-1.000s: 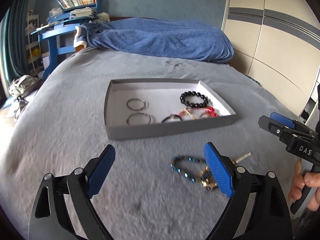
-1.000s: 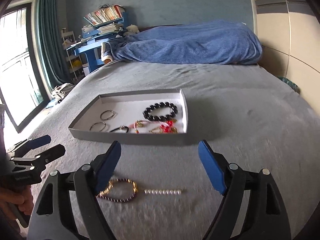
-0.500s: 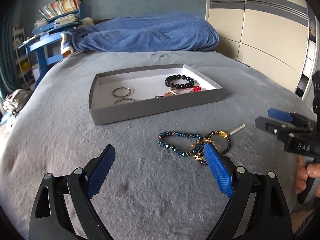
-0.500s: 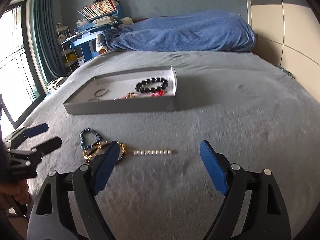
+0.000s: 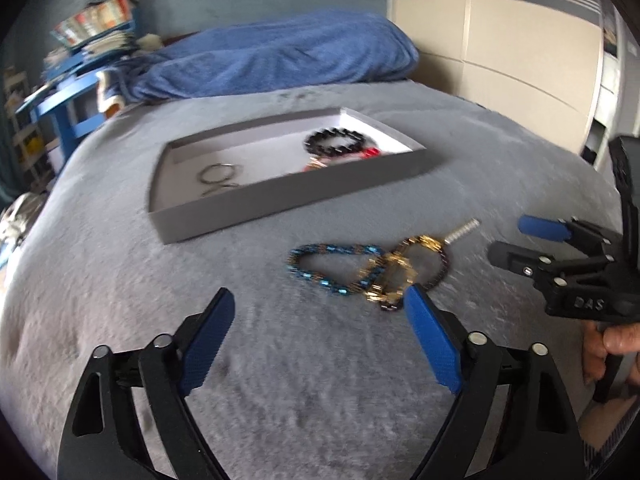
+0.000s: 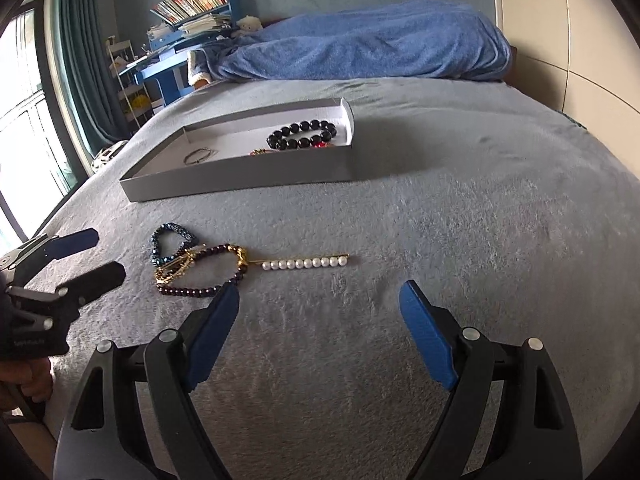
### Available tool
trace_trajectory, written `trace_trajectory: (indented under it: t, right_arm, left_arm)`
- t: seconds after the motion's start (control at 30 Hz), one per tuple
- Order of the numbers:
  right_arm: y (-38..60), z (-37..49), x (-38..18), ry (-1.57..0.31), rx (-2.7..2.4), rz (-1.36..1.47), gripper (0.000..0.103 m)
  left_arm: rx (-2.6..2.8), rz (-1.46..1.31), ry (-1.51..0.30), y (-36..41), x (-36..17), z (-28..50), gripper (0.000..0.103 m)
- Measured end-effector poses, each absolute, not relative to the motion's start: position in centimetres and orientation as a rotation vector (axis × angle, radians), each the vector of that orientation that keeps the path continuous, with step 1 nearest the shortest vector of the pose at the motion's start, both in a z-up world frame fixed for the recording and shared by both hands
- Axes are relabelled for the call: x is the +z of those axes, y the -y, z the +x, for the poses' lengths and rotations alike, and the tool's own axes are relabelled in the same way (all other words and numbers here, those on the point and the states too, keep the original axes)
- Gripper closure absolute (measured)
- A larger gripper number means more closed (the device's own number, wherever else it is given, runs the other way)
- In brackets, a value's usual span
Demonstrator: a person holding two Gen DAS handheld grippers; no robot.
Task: Organize jewelry
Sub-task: 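Move both open tools back from the box to the remaining bracelets, then grasp the blue beaded bracelet with the left tool while the right tool grasps the gold bracelet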
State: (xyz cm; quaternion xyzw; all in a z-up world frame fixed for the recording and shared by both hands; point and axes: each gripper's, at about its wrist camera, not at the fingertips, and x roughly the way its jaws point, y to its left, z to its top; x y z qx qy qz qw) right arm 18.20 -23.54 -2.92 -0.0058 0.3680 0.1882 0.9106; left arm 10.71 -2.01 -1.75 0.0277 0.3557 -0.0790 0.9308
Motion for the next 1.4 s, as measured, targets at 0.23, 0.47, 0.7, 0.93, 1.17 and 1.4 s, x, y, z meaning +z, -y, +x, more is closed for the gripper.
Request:
trace_trajectory:
  t: [0.23, 0.47, 0.7, 0.93, 1.17, 1.4]
  right_arm:
    - [23.9, 18.4, -3.2, -0.773, 0.393, 0.010, 0.022]
    - [24.1, 18.6, -3.3, -0.778, 0.397, 0.023, 0.022]
    - [24.2, 18.6, -3.2, -0.778, 0.397, 0.023, 0.022]
    - [24.1, 18.6, -3.2, -0.780, 0.397, 0.020, 0.022]
    - [24.1, 18.6, -3.2, -0.779, 0.394, 0.020, 0.022]
    - [23.2, 17.8, -2.8, -0.747, 0.412, -0.041, 0.022]
  left_arm:
    - [-0.207, 0.020, -0.778, 2.6, -2.1, 12.6, 0.037]
    - [-0.132, -0.112, -0.819, 0.3, -2.5, 14.8, 0.043]
    - [-0.094, -0.131, -0.891, -0.3, -3.9, 16.8, 0.055]
    - [-0.064, -0.123, -0.874, -1.2, -4.1, 16.1, 0.095]
    - [-0.040, -0.118, -0.844, -2.8, -3.5, 13.6, 0.095]
    - [-0.047, -0.214, -0.800, -5.3, -3.0, 11.3, 0.095]
